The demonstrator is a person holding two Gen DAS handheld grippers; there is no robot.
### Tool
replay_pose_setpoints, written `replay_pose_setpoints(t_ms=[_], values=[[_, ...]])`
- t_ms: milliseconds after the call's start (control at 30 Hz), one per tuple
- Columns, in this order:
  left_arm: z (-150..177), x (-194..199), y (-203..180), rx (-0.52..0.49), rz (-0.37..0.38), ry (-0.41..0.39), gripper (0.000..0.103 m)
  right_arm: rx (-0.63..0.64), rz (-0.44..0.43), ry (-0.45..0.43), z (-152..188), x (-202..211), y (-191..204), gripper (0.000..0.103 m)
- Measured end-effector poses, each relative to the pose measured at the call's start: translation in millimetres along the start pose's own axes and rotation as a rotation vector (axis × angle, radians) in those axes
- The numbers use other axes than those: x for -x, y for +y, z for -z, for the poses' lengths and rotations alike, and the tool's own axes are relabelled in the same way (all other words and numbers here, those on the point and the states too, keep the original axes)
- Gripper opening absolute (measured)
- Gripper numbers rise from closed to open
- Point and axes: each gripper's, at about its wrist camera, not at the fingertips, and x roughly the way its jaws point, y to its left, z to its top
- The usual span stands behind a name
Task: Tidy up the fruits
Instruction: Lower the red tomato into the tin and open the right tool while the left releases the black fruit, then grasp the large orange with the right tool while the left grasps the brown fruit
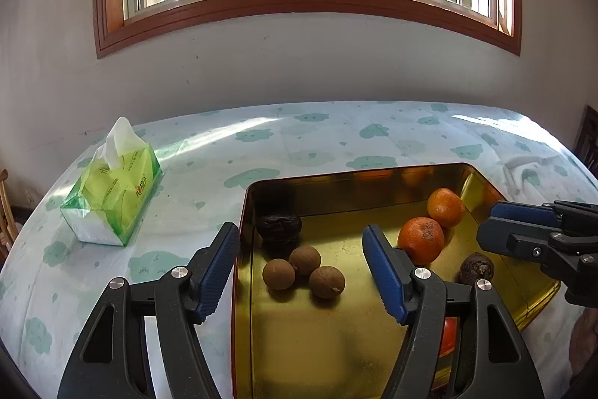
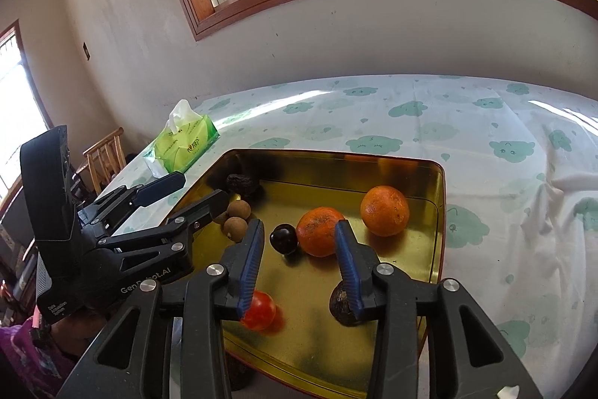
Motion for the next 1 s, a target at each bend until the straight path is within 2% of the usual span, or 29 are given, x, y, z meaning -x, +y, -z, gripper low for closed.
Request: replay_pose_setpoints(t_ms=[100, 200, 233, 267, 300, 467, 700, 767, 900, 1000], values=[[-1, 9, 0, -0.003, -0.011, -0.007, 0.069, 0.011, -0.016, -0.016, 4, 19, 4, 0.04], [-1, 25, 4, 0.009, -0.019, -0.02, 0.069, 0.034, -0.065, -0.002, 18, 42, 13, 0.049], [0, 32, 6, 0.016, -0.022, -0.026, 0.069, 0.052, -0.078, 0.014, 26, 48, 17, 0.057], [2, 38, 8, 0.026, -0.027, -0.03, 0.069, 0.075, -0.08, 0.034, 34, 53, 22, 0.062], [4, 45, 11, 0.038, -0.029, -0.031, 0.069, 0.1, -0.067, 0.051, 44, 57, 26, 0.063], [29, 78, 20, 0.086, -0.02, -0.011, 0.069, 0.144, -0.03, 0.144, 82, 54, 35, 0.063], [69, 113, 14, 0.039, 0.012, 0.044, 0.069, 0.167, -0.02, 0.211, 94, 28, 42, 0.062], [75, 118, 12, 0.049, 0.036, 0.064, 0.069, 0.205, 0.023, 0.24, 99, 22, 46, 0.039], [78, 119, -1, 0.069, 0.089, 0.081, 0.07, 0.202, 0.026, 0.23, 103, 35, 39, 0.038], [77, 111, -18, 0.075, 0.128, 0.099, 0.069, 0.101, 0.068, 0.183, 101, 53, 8, 0.038]])
